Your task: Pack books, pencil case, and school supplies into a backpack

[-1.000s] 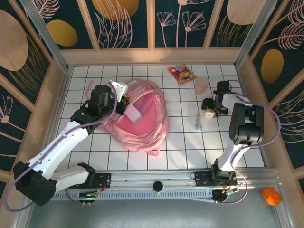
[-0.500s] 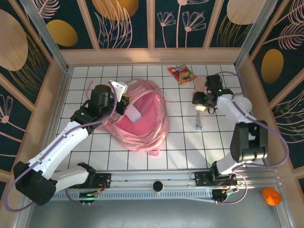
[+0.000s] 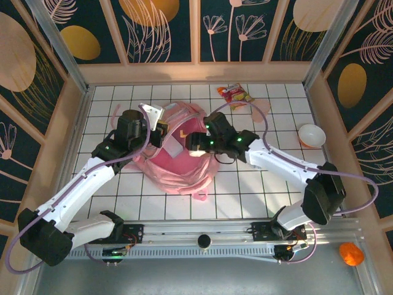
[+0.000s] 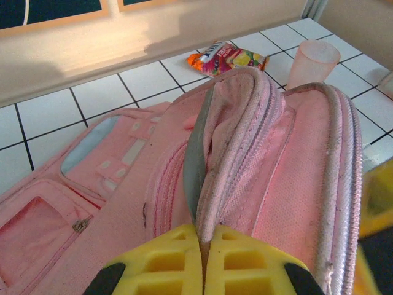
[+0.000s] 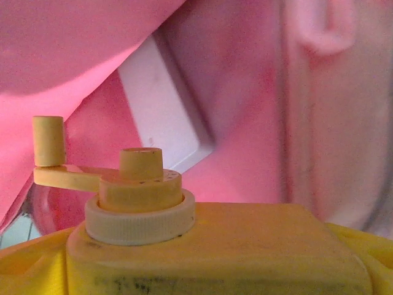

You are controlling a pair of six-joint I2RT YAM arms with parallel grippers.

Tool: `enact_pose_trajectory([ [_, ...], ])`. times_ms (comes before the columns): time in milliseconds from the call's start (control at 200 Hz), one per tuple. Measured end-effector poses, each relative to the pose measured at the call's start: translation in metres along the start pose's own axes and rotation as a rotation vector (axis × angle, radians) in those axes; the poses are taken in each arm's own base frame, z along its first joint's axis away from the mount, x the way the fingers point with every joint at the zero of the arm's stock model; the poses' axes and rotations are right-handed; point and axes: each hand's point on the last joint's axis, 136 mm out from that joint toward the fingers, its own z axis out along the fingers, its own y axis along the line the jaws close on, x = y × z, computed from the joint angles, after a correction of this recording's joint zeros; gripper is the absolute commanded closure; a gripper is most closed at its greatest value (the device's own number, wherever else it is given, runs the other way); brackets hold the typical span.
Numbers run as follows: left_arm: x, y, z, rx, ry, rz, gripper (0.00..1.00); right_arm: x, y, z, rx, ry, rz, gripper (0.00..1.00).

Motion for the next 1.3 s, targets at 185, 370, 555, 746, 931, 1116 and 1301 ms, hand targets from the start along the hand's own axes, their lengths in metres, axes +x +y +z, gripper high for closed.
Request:
enact_pose_trajectory([
  [185, -0.001, 0.0, 0.0, 0.001, -0.006, -0.012, 1.0, 0.008, 0.004, 0.017, -0.002, 0.012, 0.068, 0.12],
  [370, -0.001, 0.0, 0.0, 0.001, -0.005, -0.017, 1.0, 0.006, -0.007, 0.04, 0.031, 0.007, 0.123, 0.03],
  [555, 0.0, 0.0, 0.0, 0.001, -0.003, -0.017, 1.0, 0.001, -0.008, 0.045, 0.027, -0.008, 0.139, 0.02],
  [746, 0.002, 0.0, 0.001, 0.001, -0.001, -0.018, 1.0, 0.01, -0.007, 0.038, 0.021, -0.007, 0.148, 0.14],
  [931, 0.002, 0.0, 0.002, 0.001, -0.002, -0.017, 1.0, 0.066, 0.02, 0.025, -0.025, 0.086, 0.126, 0.33],
  [1116, 0.003, -0.001, 0.002, 0.01, -0.003, -0.018, 1.0, 0.109, 0.03, 0.031, -0.043, 0.169, 0.129, 0.43],
  [1301, 0.003, -0.006, 0.002, 0.036, 0.0, -0.017, 1.0, 0.097, 0.016, 0.061, -0.014, 0.142, 0.157, 0.5],
])
